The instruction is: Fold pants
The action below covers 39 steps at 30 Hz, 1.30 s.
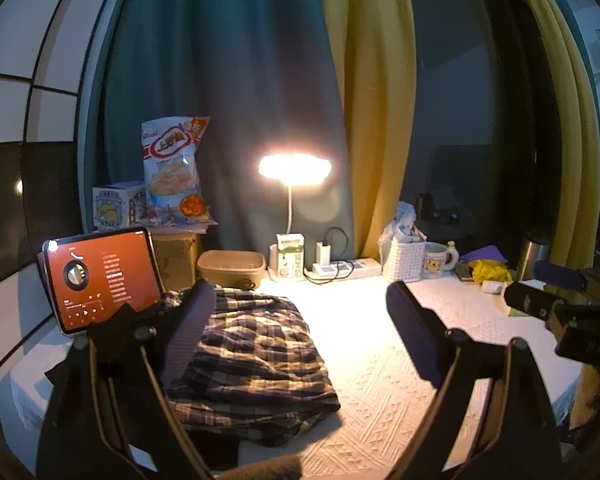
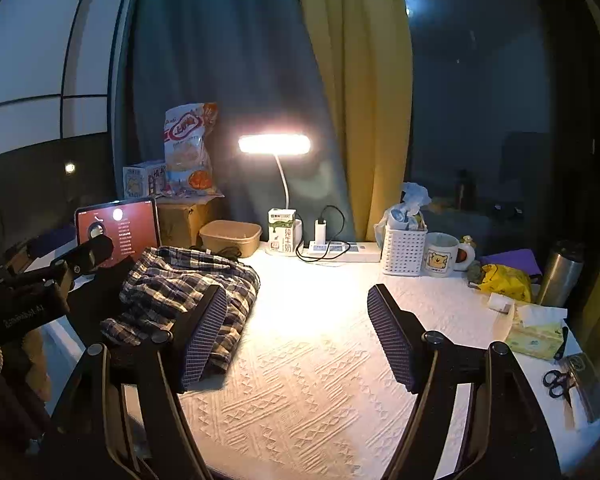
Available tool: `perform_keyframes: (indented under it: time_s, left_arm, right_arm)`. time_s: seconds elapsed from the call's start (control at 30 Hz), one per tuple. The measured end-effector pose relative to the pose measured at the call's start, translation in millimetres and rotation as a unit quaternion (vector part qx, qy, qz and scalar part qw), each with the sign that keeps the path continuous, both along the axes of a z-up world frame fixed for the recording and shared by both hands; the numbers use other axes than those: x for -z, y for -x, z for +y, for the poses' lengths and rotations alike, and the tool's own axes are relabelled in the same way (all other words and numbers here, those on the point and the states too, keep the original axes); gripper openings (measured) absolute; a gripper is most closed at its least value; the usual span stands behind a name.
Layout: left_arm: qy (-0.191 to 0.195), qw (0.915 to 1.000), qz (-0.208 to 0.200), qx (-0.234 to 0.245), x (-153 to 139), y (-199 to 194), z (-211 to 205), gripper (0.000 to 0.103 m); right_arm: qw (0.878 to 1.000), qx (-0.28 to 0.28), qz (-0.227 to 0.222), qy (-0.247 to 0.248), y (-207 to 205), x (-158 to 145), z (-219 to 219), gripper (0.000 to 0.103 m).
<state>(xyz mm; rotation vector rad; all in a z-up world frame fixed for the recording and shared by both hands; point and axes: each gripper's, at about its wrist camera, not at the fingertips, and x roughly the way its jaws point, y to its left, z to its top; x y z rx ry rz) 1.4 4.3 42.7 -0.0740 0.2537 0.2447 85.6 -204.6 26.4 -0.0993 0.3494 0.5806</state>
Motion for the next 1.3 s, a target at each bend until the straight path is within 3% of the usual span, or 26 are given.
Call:
perform_keyframes:
  time_s: [1.3]
  left_arm:
    - [0.011, 0.9999, -0.007, -0.005, 1.0, 5.7, 5.5, 0.089]
  right_arm:
    - [1.000, 0.003, 0.005, 0.005, 1.8, 4.2, 3.6, 0.076]
